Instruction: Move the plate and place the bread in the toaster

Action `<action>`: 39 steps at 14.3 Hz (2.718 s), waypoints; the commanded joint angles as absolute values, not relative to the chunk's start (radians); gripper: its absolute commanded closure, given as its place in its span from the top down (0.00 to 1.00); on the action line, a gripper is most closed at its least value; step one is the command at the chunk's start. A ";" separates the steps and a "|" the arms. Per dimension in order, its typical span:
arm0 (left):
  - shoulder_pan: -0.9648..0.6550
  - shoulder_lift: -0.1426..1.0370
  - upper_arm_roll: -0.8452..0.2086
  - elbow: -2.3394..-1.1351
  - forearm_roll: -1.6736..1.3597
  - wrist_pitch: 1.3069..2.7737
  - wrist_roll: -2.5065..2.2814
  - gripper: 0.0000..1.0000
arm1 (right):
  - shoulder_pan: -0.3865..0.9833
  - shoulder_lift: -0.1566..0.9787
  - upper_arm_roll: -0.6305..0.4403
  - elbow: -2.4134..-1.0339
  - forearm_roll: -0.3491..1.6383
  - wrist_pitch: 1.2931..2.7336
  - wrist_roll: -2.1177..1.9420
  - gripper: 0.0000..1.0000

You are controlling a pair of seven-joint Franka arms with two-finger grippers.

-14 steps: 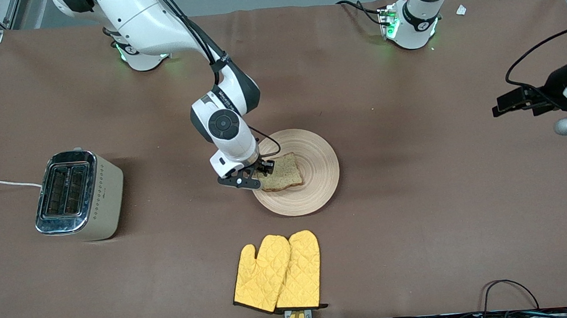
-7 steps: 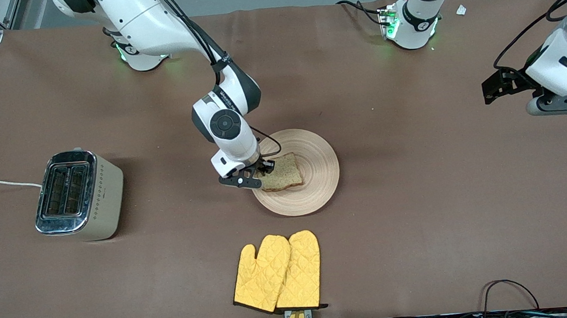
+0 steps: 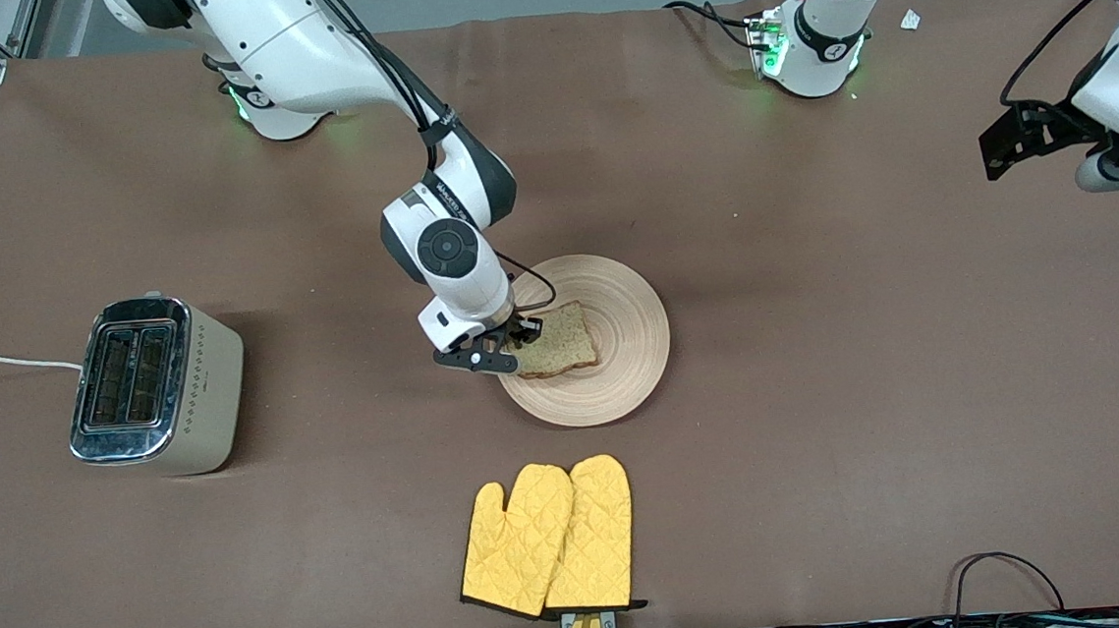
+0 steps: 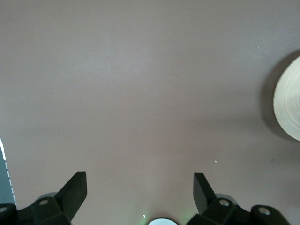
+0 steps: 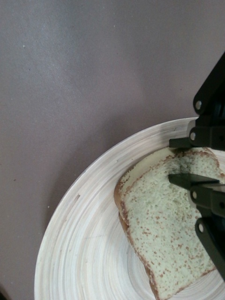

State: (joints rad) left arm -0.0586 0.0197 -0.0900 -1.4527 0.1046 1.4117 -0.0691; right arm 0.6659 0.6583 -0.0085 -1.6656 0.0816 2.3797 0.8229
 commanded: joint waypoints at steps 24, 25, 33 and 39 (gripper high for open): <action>-0.066 -0.051 -0.068 -1.509 0.080 1.459 -0.017 1.00 | 0.569 0.514 -0.176 -1.269 -0.563 1.384 0.712 0.00; -0.064 -0.046 -0.064 -1.494 0.089 1.459 -0.015 1.00 | 0.557 0.511 -0.201 -1.269 -0.566 1.378 0.703 0.00; -0.064 -0.043 -0.061 -1.483 0.084 1.457 -0.011 1.00 | 0.445 0.454 -0.278 -1.337 -0.698 1.501 0.594 0.00; -0.054 -0.049 -0.061 -1.499 0.041 1.454 -0.015 1.00 | 0.403 0.241 -0.278 -1.692 -0.831 1.743 0.563 0.00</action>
